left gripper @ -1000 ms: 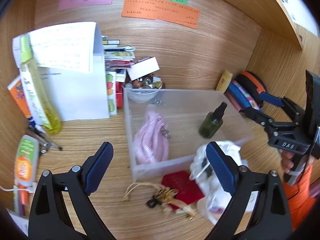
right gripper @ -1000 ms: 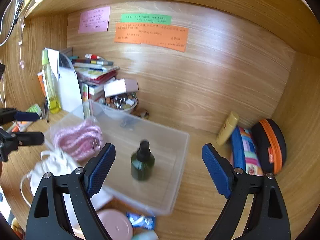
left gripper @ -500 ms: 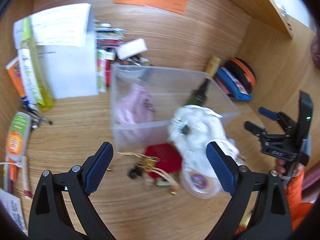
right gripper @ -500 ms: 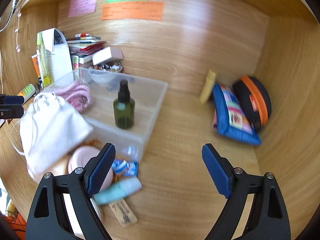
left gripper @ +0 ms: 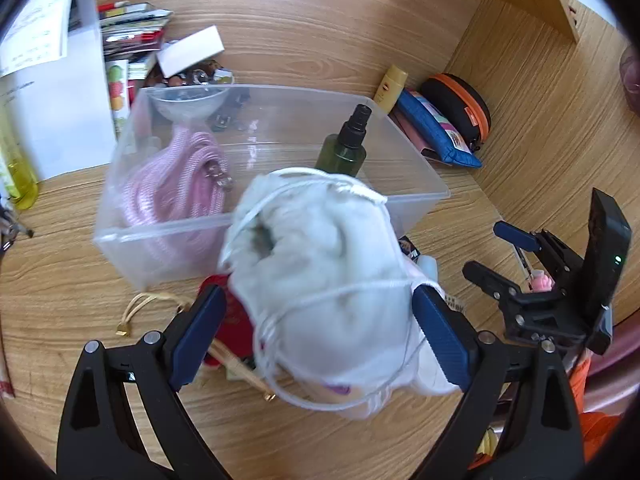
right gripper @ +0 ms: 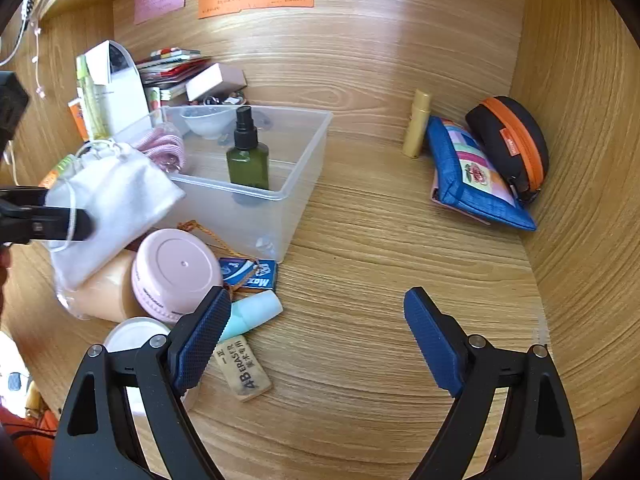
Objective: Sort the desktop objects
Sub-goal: 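Grasp the white drawstring pouch with left gripper while right grasps the pink compact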
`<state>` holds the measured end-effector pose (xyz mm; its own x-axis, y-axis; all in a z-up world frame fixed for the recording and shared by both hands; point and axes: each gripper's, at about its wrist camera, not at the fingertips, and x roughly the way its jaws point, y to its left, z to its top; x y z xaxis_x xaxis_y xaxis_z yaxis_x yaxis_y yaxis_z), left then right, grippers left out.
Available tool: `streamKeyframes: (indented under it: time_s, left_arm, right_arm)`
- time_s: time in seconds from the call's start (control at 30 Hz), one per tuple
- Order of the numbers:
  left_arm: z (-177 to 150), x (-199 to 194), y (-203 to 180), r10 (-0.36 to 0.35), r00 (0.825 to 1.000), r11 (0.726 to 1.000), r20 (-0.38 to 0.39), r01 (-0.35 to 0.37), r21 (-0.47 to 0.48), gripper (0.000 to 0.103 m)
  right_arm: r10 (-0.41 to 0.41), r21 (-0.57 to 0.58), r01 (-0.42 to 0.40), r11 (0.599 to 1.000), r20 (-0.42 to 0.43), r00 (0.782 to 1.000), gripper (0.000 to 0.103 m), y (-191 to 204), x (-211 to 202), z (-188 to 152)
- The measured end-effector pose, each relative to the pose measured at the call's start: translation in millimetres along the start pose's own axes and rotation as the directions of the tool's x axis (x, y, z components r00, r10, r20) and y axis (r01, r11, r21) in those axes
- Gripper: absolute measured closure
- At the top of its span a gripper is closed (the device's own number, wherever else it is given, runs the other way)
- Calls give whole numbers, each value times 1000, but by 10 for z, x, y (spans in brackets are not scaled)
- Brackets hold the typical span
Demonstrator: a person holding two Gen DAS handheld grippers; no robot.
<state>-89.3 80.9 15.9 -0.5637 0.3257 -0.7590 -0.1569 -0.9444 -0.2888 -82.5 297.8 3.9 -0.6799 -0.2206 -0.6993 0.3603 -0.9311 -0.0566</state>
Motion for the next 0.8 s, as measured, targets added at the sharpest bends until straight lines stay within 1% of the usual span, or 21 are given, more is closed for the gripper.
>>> streamKeyframes:
  time_s: [0.17,0.27,0.3,0.37,0.4,0.47,0.5,0.57,0.6,0.67,0.8]
  left_arm:
    - [112,161,-83,-21,1000,1000,-18,21,3,8]
    - [132,210,-82,-40,999,999,-5,40,2,9]
    - [132,209,-77,-44,999,999,5,44,2,12]
    - [123,199,-68,-42,999,999,11,42,10,33]
    - [121,200,-69,-47,999,999,9,46,14,36]
    - [98,173,-60,-78,997,997,15,78,11,48]
    - [85,151,-66,-77,997,997,23,76,17,49]
    - [61,87,-104,-51,998,998,48,49,45,58]
    - [50,53,-123,-35,997,998,63,32,59,59]
    - [19,-19,-152,-4,996,996,94,-5,86,62]
    - [-17,-165,-144,21,990,994,141,-36,106,64]
  right_arm:
    - [81,-15,-81,997,-24,996,16,26,36,5]
    - [144,-21,-145,989,-44,989,16,73,65,29]
    - [161,-21,-163,986,-52,986,16,92,71,33]
    - [198,-22,-200,980,-67,978,16,131,94,63]
    - [209,-21,-211,977,-72,975,16,145,95,72]
    - [233,-21,-235,972,-83,969,16,183,117,101]
    - [250,-20,-253,967,-92,964,16,202,139,121]
    - [275,-15,-278,961,-102,956,16,229,166,142]
    - [292,-13,-295,955,-110,950,16,251,187,153]
    - [300,-21,-305,952,-126,946,16,308,232,167]
    - [307,-33,-315,949,-146,940,17,397,299,190]
